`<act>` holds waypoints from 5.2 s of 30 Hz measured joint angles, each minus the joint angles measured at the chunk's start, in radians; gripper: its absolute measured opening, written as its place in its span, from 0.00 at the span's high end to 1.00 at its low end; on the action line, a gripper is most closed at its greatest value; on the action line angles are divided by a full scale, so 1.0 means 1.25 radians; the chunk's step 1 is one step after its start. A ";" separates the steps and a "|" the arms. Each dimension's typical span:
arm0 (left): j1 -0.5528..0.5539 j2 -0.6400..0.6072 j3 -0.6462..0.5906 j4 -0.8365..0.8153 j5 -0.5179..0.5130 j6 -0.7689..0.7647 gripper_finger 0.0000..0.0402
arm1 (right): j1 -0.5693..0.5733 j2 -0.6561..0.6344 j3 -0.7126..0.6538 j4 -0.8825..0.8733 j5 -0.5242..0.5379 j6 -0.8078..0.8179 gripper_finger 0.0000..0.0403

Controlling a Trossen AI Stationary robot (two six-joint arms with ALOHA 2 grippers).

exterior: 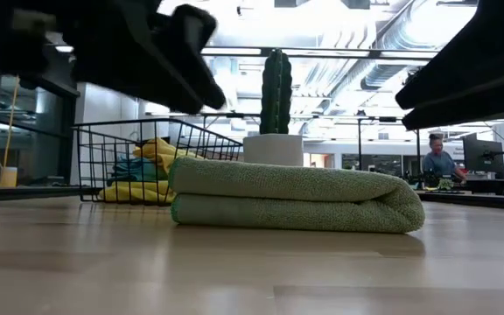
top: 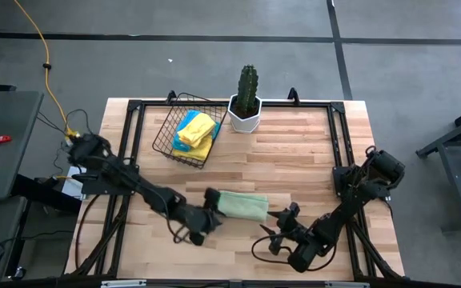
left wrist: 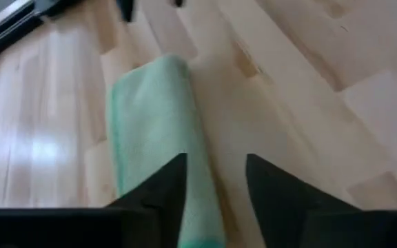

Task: Fold microfiber towels
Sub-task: Fold the green microfiber towel on the table, then put the folded green microfiber towel into the mesh basket

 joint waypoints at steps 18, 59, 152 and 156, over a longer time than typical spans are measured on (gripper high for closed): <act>0.062 0.258 0.185 -0.165 -0.054 0.008 0.36 | -0.010 0.000 0.000 0.000 -0.001 0.004 0.40; 0.525 -0.361 0.319 -0.679 -0.321 -0.052 0.99 | -0.040 0.001 0.000 0.067 -0.041 -0.039 0.40; 0.851 -0.033 0.179 -0.330 0.451 -0.120 1.00 | -0.044 0.001 0.000 0.097 -0.088 -0.074 0.40; 0.857 -0.033 0.126 -0.304 0.399 -0.120 1.00 | -0.044 0.001 0.000 0.097 -0.089 -0.073 0.40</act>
